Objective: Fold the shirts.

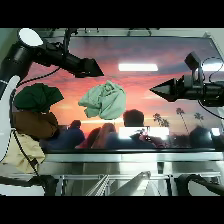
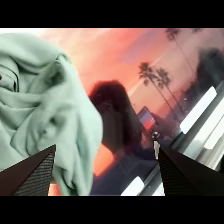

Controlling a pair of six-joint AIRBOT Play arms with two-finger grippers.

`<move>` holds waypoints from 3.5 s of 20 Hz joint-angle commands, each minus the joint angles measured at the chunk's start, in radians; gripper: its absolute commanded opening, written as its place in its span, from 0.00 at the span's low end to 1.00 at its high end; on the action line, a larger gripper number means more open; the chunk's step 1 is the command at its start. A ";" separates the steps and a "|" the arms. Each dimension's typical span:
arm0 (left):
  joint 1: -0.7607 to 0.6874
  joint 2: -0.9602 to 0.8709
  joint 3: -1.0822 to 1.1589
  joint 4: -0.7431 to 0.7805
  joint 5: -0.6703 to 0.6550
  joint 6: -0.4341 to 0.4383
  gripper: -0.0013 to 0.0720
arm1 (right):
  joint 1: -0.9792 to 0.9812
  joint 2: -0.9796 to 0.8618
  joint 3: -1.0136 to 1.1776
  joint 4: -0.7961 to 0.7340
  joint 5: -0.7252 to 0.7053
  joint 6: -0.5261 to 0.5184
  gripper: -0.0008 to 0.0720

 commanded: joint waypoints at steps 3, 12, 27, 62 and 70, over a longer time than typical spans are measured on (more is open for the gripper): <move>0.080 -0.015 -0.042 0.177 -0.136 -0.012 0.99 | 0.018 -0.089 -0.001 -0.229 -0.095 -0.001 0.84; 0.127 -0.107 -0.373 -0.036 0.080 0.122 0.96 | 0.367 -0.355 -0.001 -0.304 -0.537 0.029 0.83; 0.168 -0.201 0.009 -0.089 -0.270 0.082 0.04 | 0.139 -0.290 0.047 0.080 -0.191 -0.103 0.04; 0.154 -0.140 -0.378 -0.182 -0.209 0.033 0.99 | -0.237 -0.199 0.072 -0.663 -0.388 0.116 0.78; -0.146 -0.189 -0.458 -0.179 0.077 -0.050 0.96 | -0.020 -0.411 0.061 -0.446 -0.459 0.055 0.78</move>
